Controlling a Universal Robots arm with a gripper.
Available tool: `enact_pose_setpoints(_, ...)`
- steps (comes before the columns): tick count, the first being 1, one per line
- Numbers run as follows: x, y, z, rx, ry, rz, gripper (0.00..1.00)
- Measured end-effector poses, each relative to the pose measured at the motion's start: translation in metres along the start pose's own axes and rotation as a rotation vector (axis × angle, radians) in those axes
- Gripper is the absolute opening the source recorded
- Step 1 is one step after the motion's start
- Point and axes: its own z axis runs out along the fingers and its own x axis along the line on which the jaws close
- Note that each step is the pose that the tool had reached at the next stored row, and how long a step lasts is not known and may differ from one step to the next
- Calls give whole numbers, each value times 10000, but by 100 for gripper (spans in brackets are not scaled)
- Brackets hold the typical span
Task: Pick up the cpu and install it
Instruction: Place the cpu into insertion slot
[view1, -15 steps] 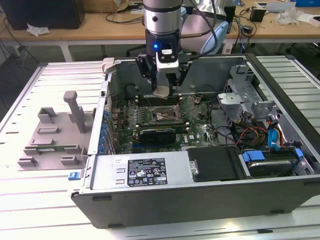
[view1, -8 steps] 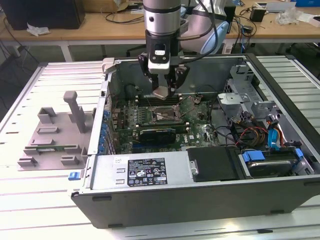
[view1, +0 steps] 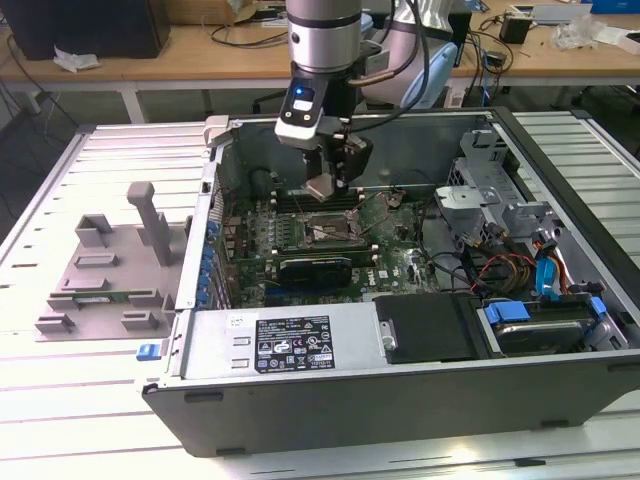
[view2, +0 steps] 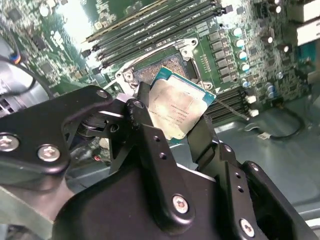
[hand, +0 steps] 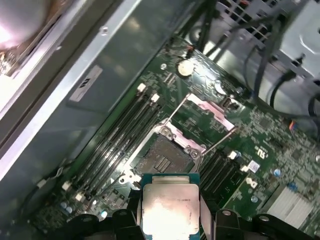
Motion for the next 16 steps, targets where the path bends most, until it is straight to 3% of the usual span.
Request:
enact_pose_setpoints(12,0,0,22,32,-65,2560,54)
enact_pose_setpoints(16,0,-1,32,49,-96,3770,54)
